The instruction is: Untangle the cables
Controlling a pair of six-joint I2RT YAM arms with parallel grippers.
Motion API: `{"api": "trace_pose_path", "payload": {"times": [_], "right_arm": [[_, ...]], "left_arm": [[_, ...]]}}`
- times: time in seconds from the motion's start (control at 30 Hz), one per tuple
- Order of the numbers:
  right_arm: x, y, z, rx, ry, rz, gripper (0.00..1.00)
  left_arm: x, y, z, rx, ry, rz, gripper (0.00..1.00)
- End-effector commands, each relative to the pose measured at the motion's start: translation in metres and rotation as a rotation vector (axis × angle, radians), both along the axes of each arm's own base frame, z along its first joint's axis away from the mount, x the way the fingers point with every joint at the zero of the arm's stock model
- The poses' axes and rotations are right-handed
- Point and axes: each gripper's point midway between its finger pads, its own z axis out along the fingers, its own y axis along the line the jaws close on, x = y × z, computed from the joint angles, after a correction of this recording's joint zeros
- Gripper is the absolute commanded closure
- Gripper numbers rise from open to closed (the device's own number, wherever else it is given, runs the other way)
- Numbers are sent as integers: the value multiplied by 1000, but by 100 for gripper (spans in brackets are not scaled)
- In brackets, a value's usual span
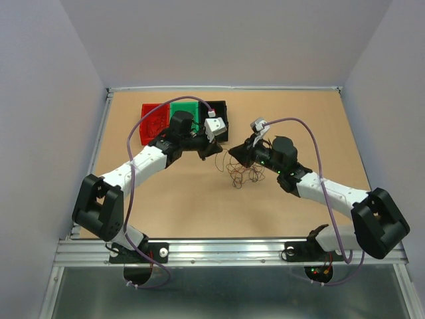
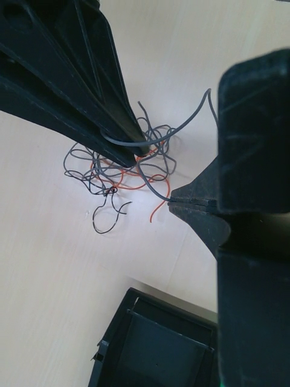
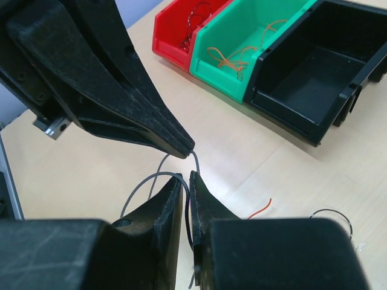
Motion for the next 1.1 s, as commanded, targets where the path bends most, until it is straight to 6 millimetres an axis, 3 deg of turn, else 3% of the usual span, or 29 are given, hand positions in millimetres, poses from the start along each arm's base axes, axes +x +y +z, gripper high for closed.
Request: {"api": "trace_pose_path", "payload": {"times": [0.0, 0.27, 0.67, 0.8, 0.83, 0.87, 0.9, 1.03, 1.07], "right_arm": [[4, 9, 21, 30, -71, 28, 84], [7, 8, 17, 20, -63, 14, 67], [5, 23, -1, 0, -8, 97, 63], [3, 30, -8, -5, 23, 132, 72], [3, 32, -8, -3, 26, 138, 86], [3, 32, -8, -2, 27, 138, 87], [4, 32, -5, 1, 23, 135, 98], [2, 28, 2, 13, 6, 120, 99], [2, 27, 2, 15, 10, 113, 99]], "left_arm": [[-2, -5, 33, -53, -62, -49, 100], [-6, -6, 34, -55, -60, -72, 100], [-8, -5, 38, -63, -65, -76, 100], [-9, -5, 37, -65, -59, -81, 100], [-9, -5, 38, -65, -60, -85, 100], [-9, -5, 38, -64, -60, -85, 100], [-9, -6, 37, -65, -58, -90, 100], [-7, -4, 38, -60, -70, -84, 95], [-4, -3, 37, -58, -71, -70, 82]]}}
